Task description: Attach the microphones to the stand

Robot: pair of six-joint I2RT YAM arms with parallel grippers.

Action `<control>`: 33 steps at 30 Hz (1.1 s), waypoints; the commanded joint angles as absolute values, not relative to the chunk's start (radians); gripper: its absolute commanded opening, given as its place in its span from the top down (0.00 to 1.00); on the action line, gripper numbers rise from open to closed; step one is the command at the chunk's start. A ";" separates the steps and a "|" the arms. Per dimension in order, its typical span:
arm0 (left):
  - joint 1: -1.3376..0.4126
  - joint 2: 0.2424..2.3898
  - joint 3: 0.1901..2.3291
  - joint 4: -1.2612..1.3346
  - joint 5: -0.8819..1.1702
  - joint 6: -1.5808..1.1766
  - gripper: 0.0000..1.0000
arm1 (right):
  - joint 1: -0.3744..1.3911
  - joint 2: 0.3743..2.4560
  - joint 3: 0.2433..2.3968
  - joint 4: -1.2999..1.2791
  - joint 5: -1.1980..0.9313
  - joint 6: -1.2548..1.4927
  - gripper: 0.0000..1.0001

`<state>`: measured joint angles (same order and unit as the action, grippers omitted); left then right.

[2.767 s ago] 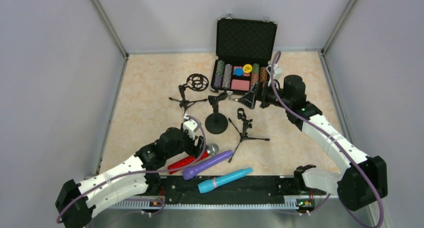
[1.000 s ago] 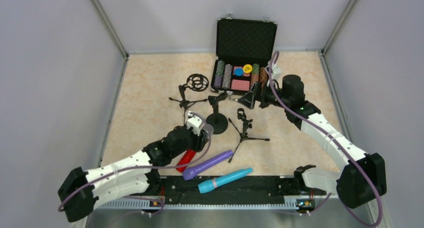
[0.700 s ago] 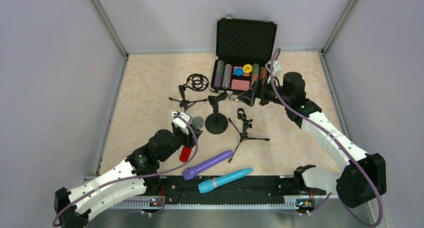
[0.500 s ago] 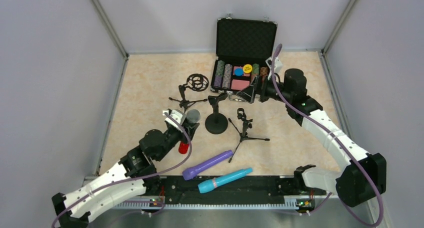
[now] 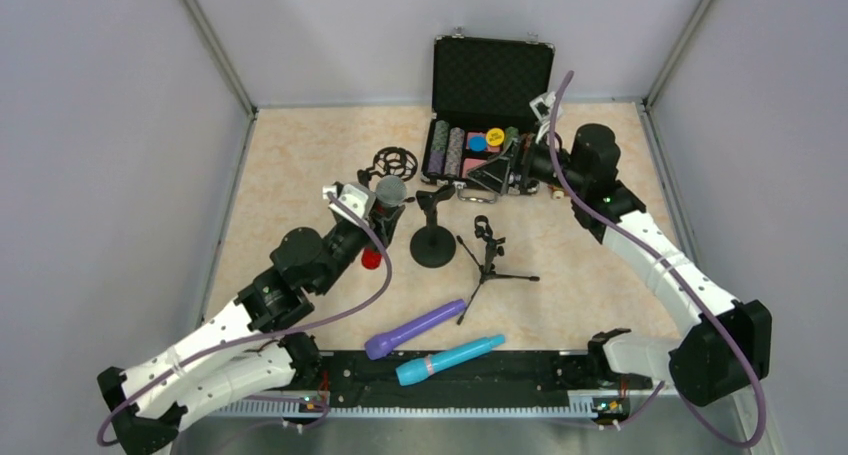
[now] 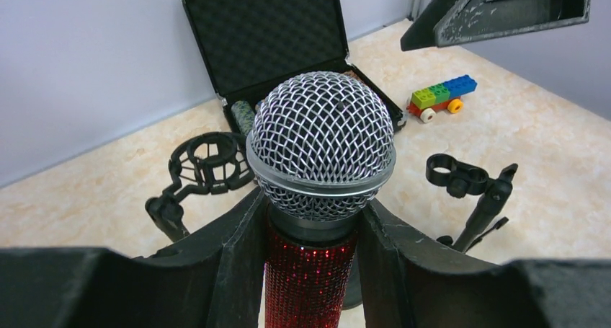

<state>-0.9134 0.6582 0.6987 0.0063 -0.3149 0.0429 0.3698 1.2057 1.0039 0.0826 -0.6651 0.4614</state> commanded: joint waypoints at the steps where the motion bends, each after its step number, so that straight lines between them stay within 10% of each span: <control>1: -0.907 0.740 0.824 0.094 -0.300 0.092 1.00 | 0.403 1.225 1.066 0.190 -0.720 0.475 0.01; 33: -0.439 1.020 1.086 0.297 0.577 -0.617 1.00 | 0.594 1.422 1.200 0.437 -0.868 0.556 0.03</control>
